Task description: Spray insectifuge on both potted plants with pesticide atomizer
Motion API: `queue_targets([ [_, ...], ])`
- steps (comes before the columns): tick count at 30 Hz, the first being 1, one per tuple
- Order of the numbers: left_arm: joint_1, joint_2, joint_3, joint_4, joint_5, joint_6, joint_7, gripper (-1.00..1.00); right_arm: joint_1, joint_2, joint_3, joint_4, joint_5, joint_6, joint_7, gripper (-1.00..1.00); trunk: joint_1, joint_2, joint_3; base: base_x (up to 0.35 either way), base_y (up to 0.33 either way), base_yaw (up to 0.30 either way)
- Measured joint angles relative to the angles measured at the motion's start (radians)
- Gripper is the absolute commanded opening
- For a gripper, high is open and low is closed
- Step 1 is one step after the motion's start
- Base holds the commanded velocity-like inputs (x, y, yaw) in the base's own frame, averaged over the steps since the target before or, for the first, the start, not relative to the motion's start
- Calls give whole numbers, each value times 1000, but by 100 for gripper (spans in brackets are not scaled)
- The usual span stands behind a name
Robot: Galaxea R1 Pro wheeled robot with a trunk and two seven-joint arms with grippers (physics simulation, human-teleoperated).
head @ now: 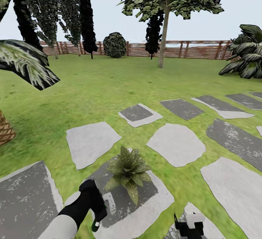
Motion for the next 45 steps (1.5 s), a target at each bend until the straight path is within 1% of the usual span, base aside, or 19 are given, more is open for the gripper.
queue_targets([
  [4,0,1,98,-2,42,-156,6,-100,0,0,0,0,0,0,0,100,0,0,0,-271,-173,277],
  [7,0,1,201,6,85,-332,7,-100,0,0,0,0,0,0,0,100,0,0,1,-272,-169,274],
  [9,0,2,236,10,96,-406,7,-100,0,0,0,0,0,0,0,100,0,0,2,-273,-137,229],
  [12,0,1,256,13,109,-431,5,-100,0,0,-1,0,0,0,0,100,0,0,3,-284,-99,86],
  [15,0,1,259,13,128,-433,-4,-100,0,-4,-3,-3,-1,0,0,100,0,0,3,-290,-34,14],
  [17,0,1,259,14,134,-434,-6,-100,0,-27,-5,-5,-2,0,1,100,0,0,3,-233,-7,3],
  [21,0,0,259,13,136,-433,-5,-100,-1,-116,-3,-33,3,2,7,100,0,0,3,-57,-1,0],
  [22,0,0,259,13,136,-433,-5,-100,-2,-137,9,-87,27,3,12,100,0,0,3,-8,0,0],
  [23,0,0,259,13,136,-433,-3,-100,-1,-145,21,-123,54,4,24,100,0,0,3,-4,0,0],
  [24,0,0,259,13,136,-433,0,-100,-2,-150,37,-175,100,6,68,100,-1,0,3,-2,0,0],
  [26,0,0,258,13,136,-434,3,-100,-2,-155,54,-262,198,20,205,100,0,0,3,-1,0,0],
  [27,0,0,257,13,136,-434,4,-100,-1,-156,55,-284,222,34,261,100,0,0,3,0,0,0],
  [29,0,0,257,14,136,-435,0,-100,-1,-157,57,-329,257,102,416,100,0,0,3,0,0,0],
  [32,-2,1,257,14,136,-438,-4,-100,-13,-160,58,-348,264,147,553,100,0,0,3,0,0,0],
  [33,-3,2,256,15,135,-438,-4,-100,-20,-163,58,-350,265,152,583,100,0,0,3,0,0,0],
  [36,-10,-2,244,28,135,-442,-7,-100,-67,-169,58,-353,265,159,719,100,0,0,3,0,0,0],
  [38,-17,-7,242,56,134,-445,-16,-100,-91,-169,58,-353,265,160,771,100,0,0,3,0,0,0],
  [42,-77,-2,228,95,135,-452,-121,-100,-125,-169,60,-355,266,159,818,100,-1,0,3,0,0,0],
  [45,-104,-3,226,97,134,-452,-140,-100,-131,-168,60,-367,266,159,821,100,-1,0,3,0,0,0],
])
